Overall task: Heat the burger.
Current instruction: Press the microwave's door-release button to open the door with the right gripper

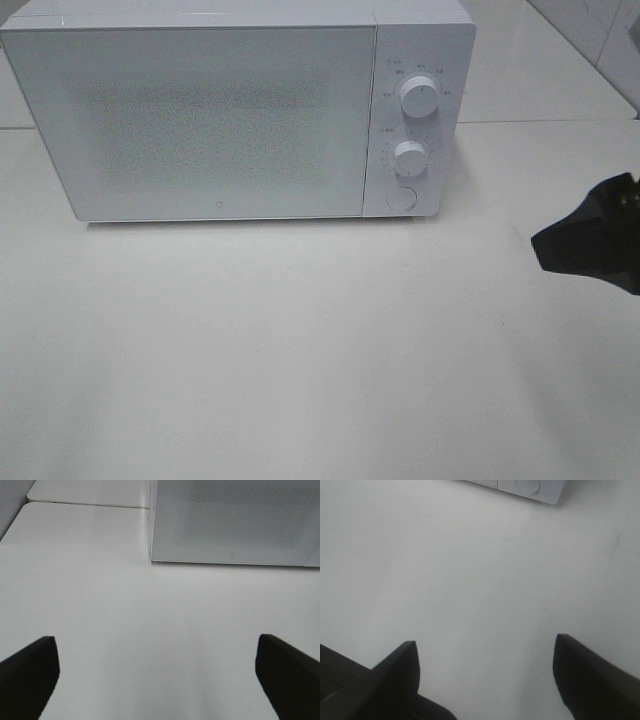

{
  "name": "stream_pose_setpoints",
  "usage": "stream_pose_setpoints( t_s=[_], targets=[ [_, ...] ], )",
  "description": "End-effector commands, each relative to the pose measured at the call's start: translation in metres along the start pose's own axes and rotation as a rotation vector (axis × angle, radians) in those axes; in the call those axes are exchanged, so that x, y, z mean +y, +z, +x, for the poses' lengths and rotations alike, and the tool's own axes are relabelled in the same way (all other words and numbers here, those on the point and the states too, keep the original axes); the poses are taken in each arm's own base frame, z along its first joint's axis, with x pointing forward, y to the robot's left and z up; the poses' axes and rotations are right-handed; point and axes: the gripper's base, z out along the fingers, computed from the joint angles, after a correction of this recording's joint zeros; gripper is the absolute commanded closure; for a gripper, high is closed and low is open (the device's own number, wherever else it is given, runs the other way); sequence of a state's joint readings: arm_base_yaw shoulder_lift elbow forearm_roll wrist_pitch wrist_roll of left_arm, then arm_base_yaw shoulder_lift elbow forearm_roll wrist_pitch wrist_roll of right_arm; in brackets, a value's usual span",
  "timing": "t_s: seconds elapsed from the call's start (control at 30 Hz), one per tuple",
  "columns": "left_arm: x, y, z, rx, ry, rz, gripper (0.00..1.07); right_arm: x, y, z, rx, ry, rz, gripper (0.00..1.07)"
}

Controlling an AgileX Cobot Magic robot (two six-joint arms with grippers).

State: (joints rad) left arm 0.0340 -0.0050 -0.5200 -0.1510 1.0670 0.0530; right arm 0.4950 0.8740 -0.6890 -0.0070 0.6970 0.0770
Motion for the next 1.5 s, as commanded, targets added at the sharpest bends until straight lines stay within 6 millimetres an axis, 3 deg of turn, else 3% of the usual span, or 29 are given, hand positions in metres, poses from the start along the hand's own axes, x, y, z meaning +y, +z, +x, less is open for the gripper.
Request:
stream_pose_setpoints(
  t_s=[0.03, 0.37, 0.93, 1.1, 1.13, 1.5],
  targets=[
    [0.000, -0.002, 0.002, -0.011, 0.000, 0.000, 0.07, -0.003, -0.019, 0.012, -0.069, -0.029, 0.014, 0.37],
    [0.000, -0.002, 0.002, -0.011, 0.000, 0.000, 0.07, -0.022, -0.054, 0.065, -0.152, 0.106, 0.156, 0.35],
    [0.000, -0.002, 0.002, -0.011, 0.000, 0.000, 0.07, -0.009, -0.102, 0.125, -0.366, 0.154, 0.229, 0.35],
    [0.000, -0.002, 0.002, -0.011, 0.000, 0.000, 0.07, -0.008, -0.103, 0.136, -0.429, 0.143, 0.247, 0.35],
    [0.000, -0.002, 0.002, -0.011, 0.000, 0.000, 0.07, -0.009, -0.095, 0.140, -0.435, 0.142, 0.249, 0.35],
    [0.000, -0.002, 0.002, -0.011, 0.000, -0.001, 0.07, -0.010, -0.092, 0.139, -0.450, 0.142, 0.243, 0.35]
  ],
)
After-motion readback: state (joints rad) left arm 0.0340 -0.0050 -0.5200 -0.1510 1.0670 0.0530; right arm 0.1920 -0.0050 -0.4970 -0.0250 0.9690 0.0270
